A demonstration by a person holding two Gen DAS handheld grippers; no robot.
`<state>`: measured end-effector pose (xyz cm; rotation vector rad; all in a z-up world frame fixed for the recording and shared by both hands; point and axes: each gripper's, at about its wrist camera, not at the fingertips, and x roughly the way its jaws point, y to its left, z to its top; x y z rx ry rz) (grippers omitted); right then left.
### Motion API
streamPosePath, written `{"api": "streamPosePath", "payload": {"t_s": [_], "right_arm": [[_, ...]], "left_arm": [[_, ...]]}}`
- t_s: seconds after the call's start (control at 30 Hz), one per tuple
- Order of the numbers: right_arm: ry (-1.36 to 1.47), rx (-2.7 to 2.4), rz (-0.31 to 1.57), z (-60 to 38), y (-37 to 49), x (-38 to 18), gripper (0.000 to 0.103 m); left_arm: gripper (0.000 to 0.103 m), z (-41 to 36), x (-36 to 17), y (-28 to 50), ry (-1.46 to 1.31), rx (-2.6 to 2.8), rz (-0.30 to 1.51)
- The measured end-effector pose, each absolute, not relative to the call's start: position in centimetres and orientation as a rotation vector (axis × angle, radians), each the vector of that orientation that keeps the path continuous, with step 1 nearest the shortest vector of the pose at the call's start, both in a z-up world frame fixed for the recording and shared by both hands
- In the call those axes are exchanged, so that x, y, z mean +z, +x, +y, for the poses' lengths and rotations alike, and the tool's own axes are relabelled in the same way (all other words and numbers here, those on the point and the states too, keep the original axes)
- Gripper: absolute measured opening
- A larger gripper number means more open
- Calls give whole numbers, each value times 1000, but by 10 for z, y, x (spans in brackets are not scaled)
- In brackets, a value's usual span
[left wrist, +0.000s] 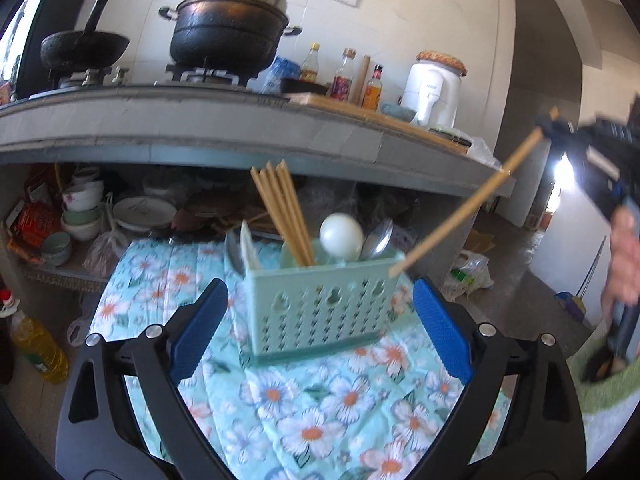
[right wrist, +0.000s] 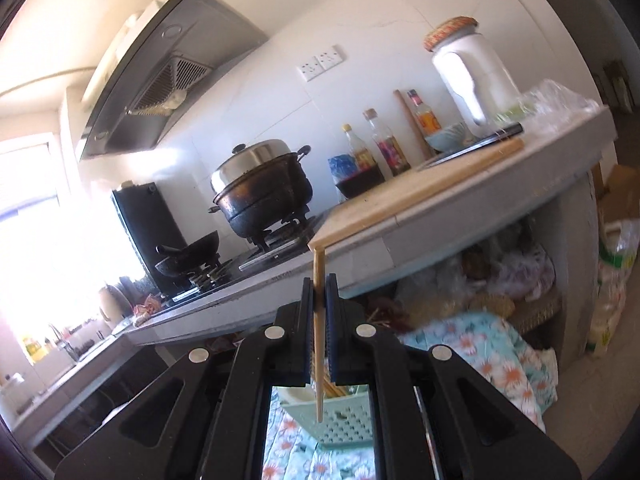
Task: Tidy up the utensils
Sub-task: 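Insert the last chopstick into the green holder and open the right gripper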
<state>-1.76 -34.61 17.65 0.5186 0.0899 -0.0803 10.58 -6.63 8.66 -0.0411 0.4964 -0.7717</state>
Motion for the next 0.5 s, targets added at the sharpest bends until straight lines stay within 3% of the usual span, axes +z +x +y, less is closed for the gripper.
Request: {"api": "streamPosePath", "payload": {"t_s": [0.27, 0.5], "right_arm": [[355, -126, 122, -320, 51, 192, 6], [128, -161, 257, -279, 105, 157, 6]], "left_arm": [[93, -52, 55, 101, -16, -647, 562], [94, -47, 47, 99, 6, -547, 549]]}}
